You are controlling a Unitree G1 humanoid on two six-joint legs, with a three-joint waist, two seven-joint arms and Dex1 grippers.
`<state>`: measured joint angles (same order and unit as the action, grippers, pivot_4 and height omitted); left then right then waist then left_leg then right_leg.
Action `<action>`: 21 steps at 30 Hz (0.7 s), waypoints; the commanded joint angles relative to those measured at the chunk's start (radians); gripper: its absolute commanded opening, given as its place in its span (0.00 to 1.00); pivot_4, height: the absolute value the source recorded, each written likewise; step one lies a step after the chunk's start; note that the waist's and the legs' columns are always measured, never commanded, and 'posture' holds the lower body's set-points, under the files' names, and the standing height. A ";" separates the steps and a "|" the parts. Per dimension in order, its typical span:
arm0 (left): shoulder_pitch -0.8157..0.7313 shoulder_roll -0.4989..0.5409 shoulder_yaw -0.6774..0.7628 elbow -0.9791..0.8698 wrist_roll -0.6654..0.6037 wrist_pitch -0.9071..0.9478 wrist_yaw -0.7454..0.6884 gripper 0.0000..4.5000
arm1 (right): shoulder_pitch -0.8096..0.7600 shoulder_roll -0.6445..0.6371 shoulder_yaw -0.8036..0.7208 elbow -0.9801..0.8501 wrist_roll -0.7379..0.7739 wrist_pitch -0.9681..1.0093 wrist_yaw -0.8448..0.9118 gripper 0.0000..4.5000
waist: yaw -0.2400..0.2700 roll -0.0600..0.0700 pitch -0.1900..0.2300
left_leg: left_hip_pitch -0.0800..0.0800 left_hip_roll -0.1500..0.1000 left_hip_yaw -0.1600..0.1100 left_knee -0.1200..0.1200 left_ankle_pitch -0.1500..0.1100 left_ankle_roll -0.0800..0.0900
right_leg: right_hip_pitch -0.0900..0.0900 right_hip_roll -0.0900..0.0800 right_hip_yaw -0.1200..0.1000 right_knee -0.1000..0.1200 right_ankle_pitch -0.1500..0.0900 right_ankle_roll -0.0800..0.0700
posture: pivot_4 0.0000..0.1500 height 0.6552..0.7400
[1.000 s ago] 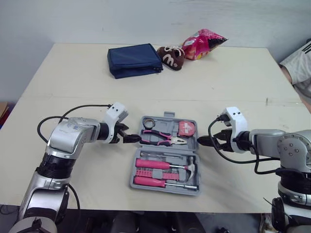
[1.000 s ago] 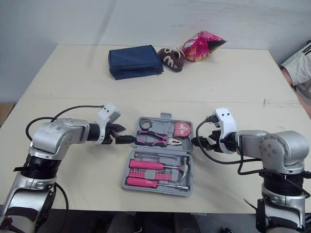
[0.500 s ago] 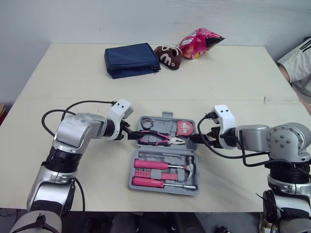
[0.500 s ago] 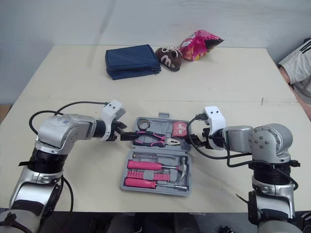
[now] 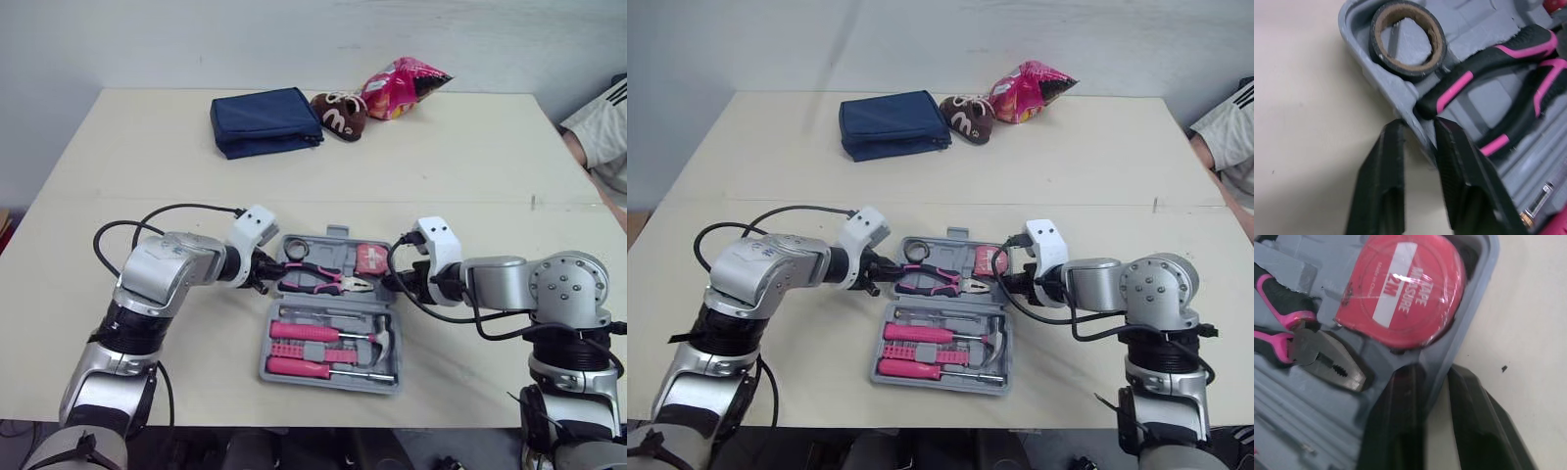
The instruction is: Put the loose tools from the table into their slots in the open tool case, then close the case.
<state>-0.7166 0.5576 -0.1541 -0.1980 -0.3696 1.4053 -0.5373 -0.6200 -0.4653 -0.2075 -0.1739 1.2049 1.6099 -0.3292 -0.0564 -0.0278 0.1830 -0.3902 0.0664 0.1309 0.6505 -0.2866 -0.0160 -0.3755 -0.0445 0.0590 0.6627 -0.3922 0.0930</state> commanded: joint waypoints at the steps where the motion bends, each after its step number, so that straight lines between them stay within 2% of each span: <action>1: 0.023 -0.033 0.048 -0.025 -0.033 -0.001 -0.001 0.01 | -0.008 0.039 -0.056 -0.032 0.002 -0.001 -0.011 0.00 | 0.000 0.000 0.000 | 0.000 0.000 0.000 0.000 0.000 0.000 | 0.000 0.000 0.000 0.000 0.000 0.000 | 1.00 1.00; 6: 0.055 -0.096 0.164 -0.034 -0.074 -0.099 -0.014 0.01 | 0.025 0.032 -0.051 -0.171 -0.076 -0.137 0.086 0.00 | 0.001 0.000 0.000 | -0.001 0.000 0.000 -0.001 0.001 0.000 | -0.001 0.000 0.000 0.000 0.001 0.000 | 1.00 1.00; 9: 0.092 -0.118 0.197 -0.037 -0.058 -0.257 -0.030 0.01 | 0.075 0.009 -0.021 -0.251 -0.151 -0.260 0.176 0.00 | 0.004 0.000 0.000 | -0.002 0.000 0.000 -0.002 0.001 -0.001 | -0.002 0.000 -0.001 -0.002 0.001 0.000 | 1.00 1.00; 14: 0.176 -0.091 0.180 -0.002 0.010 -0.615 -0.105 0.01 | 0.199 -0.061 0.075 -0.325 -0.352 -0.520 0.370 0.00 | 0.004 0.000 0.000 | -0.004 -0.001 0.001 -0.003 0.001 -0.001 | -0.004 0.001 -0.001 -0.004 0.001 0.000 | 1.00 1.00; 16: 0.232 -0.060 0.147 0.023 0.066 -0.836 -0.175 0.01 | 0.279 -0.107 0.142 -0.319 -0.501 -0.708 0.468 0.00 | 0.002 0.000 0.000 | -0.004 0.000 0.001 -0.004 0.000 -0.001 | -0.004 0.001 0.000 -0.004 0.001 0.000 | 1.00 1.00; 20: 0.294 -0.065 0.143 0.095 0.115 -1.121 -0.229 0.01 | 0.400 -0.147 0.234 -0.250 -0.755 -1.086 0.614 0.00 | 0.004 0.000 0.000 | -0.004 0.000 0.002 -0.003 0.000 -0.001 | -0.004 0.002 0.000 -0.005 0.001 0.001 | 1.00 1.00; 21: 0.319 -0.057 0.135 0.124 0.155 -1.224 -0.231 0.01 | 0.446 -0.158 0.267 -0.204 -0.844 -1.252 0.663 0.00 | 0.004 0.000 0.000 | -0.003 0.000 0.002 -0.002 0.000 -0.001 | -0.003 0.002 0.000 -0.005 0.001 0.001 | 1.00 1.00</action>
<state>-0.4065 0.4916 -0.0134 -0.0711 -0.2475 0.3227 -0.7431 -0.1985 -0.6024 0.0316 -0.3957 0.4756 0.5469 0.2681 -0.0528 -0.0277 0.1834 -0.3923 0.0660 0.1335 0.6487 -0.2866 -0.0164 -0.3770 -0.0432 0.0593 0.6578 -0.3904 0.0947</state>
